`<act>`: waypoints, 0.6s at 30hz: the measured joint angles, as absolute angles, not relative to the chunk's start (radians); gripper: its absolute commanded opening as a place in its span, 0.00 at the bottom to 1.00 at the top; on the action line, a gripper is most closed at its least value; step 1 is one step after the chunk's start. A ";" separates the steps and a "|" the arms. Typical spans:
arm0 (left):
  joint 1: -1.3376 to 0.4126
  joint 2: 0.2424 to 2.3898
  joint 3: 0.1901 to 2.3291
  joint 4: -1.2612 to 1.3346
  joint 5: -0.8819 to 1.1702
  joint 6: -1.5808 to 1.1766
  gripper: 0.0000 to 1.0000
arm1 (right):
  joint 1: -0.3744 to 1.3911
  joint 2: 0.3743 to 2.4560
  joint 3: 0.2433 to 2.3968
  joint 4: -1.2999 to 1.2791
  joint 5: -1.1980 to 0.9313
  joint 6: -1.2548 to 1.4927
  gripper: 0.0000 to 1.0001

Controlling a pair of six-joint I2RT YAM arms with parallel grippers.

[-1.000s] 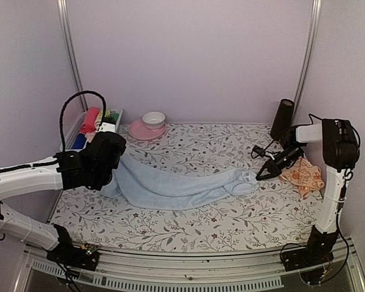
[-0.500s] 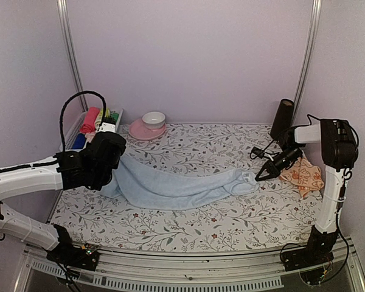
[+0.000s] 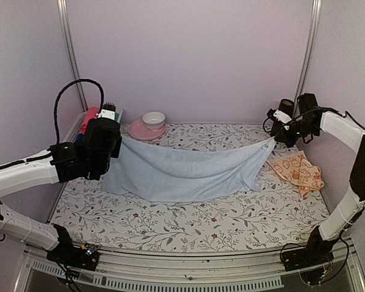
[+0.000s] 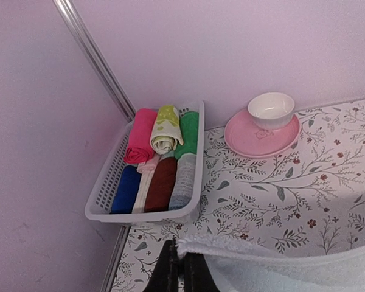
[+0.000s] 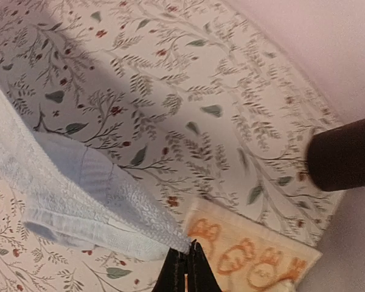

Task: Roll the towels
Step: Pick up the towel from the center of the board, then flatten out the towel at the center of the board.

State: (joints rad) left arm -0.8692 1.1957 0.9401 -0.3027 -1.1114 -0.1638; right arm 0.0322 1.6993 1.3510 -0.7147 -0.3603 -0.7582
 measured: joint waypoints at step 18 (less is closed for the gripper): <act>-1.149 0.845 0.927 0.044 -1.260 0.183 0.00 | 0.033 0.858 1.182 -0.506 -0.091 -0.864 0.02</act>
